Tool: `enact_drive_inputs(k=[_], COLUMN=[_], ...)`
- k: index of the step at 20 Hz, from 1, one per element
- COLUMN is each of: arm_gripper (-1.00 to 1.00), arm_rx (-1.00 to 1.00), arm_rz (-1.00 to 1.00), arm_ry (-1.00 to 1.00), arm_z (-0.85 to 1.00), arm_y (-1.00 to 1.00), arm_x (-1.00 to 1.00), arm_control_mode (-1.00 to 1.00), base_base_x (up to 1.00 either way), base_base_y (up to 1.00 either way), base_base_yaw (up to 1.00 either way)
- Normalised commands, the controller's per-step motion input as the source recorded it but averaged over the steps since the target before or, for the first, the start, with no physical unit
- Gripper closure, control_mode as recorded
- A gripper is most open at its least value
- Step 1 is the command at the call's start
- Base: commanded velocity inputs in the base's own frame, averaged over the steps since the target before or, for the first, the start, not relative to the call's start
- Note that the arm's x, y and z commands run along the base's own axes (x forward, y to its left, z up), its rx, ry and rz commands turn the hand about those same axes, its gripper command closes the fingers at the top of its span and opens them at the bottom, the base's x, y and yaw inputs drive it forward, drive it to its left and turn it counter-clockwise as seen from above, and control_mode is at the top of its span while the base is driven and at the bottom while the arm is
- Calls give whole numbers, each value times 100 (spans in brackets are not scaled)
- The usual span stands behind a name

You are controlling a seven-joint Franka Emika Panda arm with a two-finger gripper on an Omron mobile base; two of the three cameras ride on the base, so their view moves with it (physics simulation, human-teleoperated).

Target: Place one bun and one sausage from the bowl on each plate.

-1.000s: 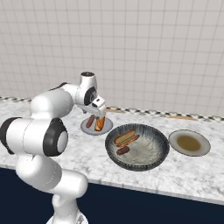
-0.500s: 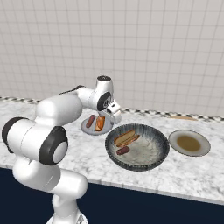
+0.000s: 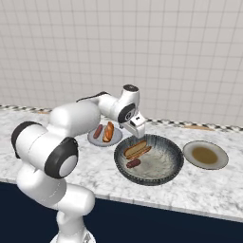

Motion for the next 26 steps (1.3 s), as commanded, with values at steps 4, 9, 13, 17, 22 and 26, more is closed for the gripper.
enact_drive_inputs(k=[4,9,13,17,22,26], arm_gripper=[-100,-100,-100,-100,-100,-100], arm_rx=[0,0,2,9,12,11], arm_rz=[0,0,0,0,0,0], arm_ry=[0,0,0,-2,0,-3], arm_z=[-11,-33,-25,-29,-14,-16], arm_y=[-19,-29,-28,-43,-21,-1], arm_x=[-5,-24,-3,0,0,0], arm_control_mode=[-100,-100,-100,-100,-100,-100], base_base_x=[0,0,0,0,0,0], base_base_y=[0,0,0,0,0,0], base_base_yaw=[0,0,0,0,0,0])
